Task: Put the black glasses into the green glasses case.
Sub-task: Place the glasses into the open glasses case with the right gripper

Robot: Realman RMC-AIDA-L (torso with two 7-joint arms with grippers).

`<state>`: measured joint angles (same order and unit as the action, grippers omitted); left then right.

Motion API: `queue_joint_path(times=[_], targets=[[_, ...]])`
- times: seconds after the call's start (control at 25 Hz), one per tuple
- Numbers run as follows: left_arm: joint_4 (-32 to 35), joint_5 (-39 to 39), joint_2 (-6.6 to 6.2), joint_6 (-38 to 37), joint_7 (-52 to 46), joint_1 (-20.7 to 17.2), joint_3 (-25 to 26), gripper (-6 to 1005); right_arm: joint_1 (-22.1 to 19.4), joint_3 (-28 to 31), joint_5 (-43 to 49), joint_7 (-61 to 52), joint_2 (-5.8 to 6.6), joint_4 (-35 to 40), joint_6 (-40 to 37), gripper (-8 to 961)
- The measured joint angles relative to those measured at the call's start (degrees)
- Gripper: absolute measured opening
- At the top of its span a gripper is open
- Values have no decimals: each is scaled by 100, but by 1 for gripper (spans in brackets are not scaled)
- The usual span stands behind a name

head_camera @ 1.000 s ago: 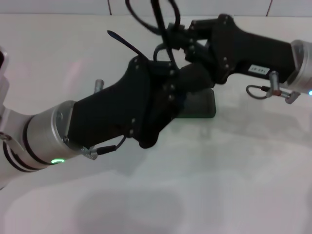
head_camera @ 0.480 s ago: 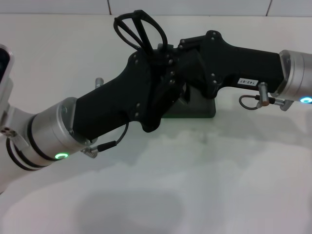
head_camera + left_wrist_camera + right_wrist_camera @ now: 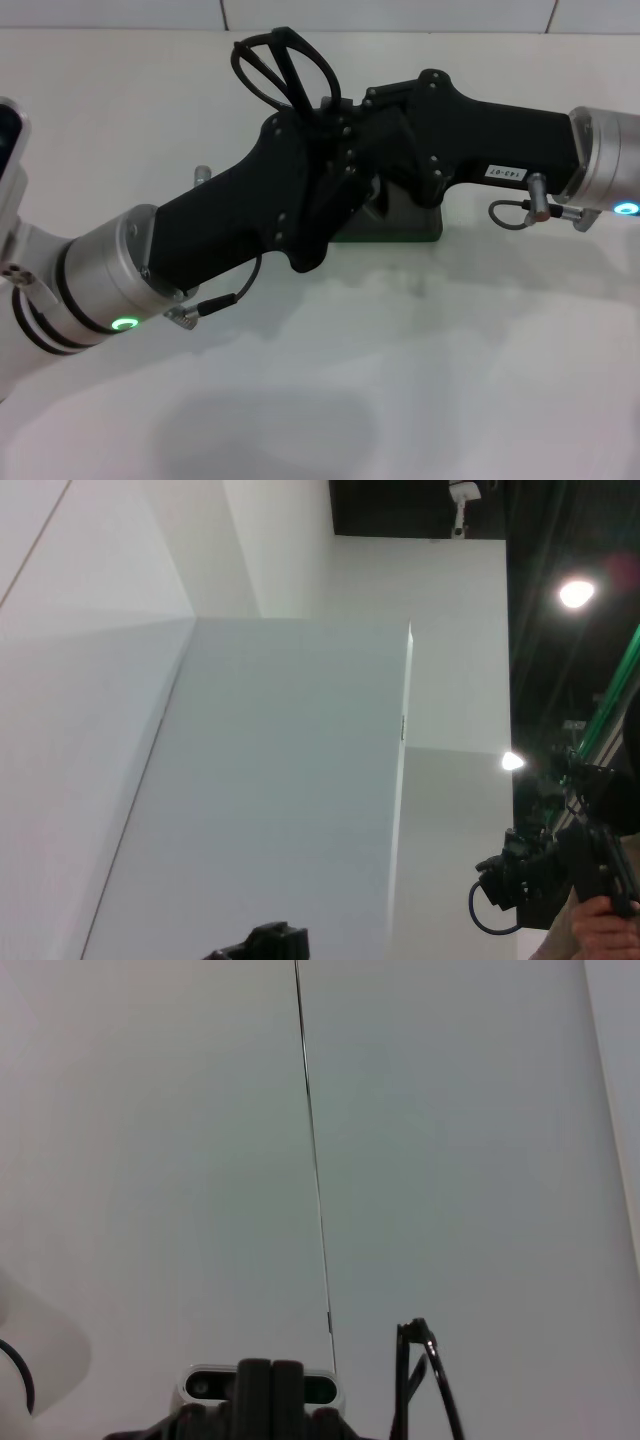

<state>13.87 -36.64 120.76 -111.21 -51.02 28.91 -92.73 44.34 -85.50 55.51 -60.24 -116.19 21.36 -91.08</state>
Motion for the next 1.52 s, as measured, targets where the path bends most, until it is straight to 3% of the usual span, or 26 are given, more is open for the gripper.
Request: queue_joint_path(times=[0.32, 0.48, 0.56, 0.72, 0.84, 1.04, 1.24, 1.28, 1.36, 1.52], targets=[[13, -12, -43, -88, -70, -222, 3, 31, -173, 60, -14, -25, 28, 65, 27, 88], [11, -5, -91, -130, -104, -412, 36, 31, -377, 69, 82, -335, 96, 518, 270, 89], [-8, -9, -127, -130, -95, -507, 52, 31, -464, 68, 313, -695, 169, 961, 417, 90], [-6, -27, -206, -131, -77, -710, 54, 31, -551, 120, 1216, -2025, 446, 2155, 665, 90], [-7, -42, -281, -139, -63, -851, 46, 31, -506, 438, 2371, -3302, 551, 3116, 713, 91], [-10, -21, -429, -144, -25, -1139, 115, 31, 64, 927, 4870, -5228, 457, 4202, 560, 92], [-20, -39, -466, -146, 12, -1382, 406, 31, 823, 909, 6345, -5741, 127, 3948, 484, 93], [-23, -41, -469, -147, 27, -1410, 423, 31, 823, 909, 6345, -5741, 127, 3948, 484, 93], [-49, -43, -469, -146, 53, -1433, 425, 31, 1163, 593, 6861, -5775, 10, 3609, 622, 94], [-220, -44, -461, -145, 168, -1429, 428, 31, 1401, -190, 7060, -5850, 7, 3292, 1308, 94]])
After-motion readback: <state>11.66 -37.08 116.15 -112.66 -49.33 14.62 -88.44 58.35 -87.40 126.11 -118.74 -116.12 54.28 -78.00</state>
